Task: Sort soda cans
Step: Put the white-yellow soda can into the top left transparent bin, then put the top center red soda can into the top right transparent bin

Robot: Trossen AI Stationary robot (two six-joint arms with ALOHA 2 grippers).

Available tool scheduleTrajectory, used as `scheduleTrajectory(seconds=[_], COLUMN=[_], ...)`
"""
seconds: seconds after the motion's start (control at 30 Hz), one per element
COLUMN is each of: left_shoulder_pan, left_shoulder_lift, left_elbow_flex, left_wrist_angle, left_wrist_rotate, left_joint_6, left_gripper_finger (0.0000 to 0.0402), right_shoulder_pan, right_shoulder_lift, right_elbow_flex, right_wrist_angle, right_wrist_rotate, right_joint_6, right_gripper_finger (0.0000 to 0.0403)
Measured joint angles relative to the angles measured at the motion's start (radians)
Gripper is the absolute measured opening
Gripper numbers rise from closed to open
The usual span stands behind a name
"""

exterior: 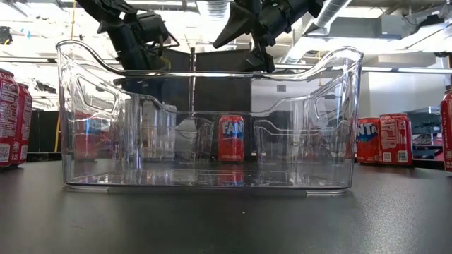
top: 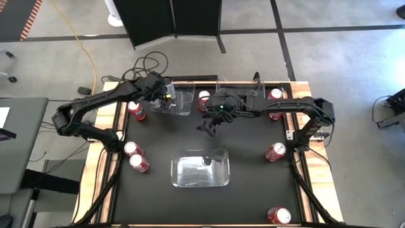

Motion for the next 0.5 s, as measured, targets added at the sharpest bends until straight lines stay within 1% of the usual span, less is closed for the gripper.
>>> scheduleTrajectory(seconds=[0.23, 0.4, 0.5], left_shoulder_pan=[-0.008, -0.024, -0.038], left_shoulder_lift=[-0.01, -0.009, -0.009], left_elbow_flex=[0.002, 0.051, 0.099], left_wrist_angle=[0.005, 0.004, 0.006], left_wrist_rotate=[0.011, 0.048, 0.053], left_joint_6=[0.0, 0.0, 0.0], left_gripper_finger=[0.0326, 0.0327, 0.0327], right_shoulder_pan=[0.0, -0.008, -0.022], right_shoulder_lift=[0.0, -0.015, -0.03], right_elbow_flex=[0.0, 0.0, 0.0], right_wrist_angle=[0.003, 0.013, 0.006], right_wrist_rotate=[-0.002, 0.003, 0.053], right_joint_6=[0.021, 0.026, 0.027], right_gripper_finger=[0.0385, 0.0385, 0.0385])
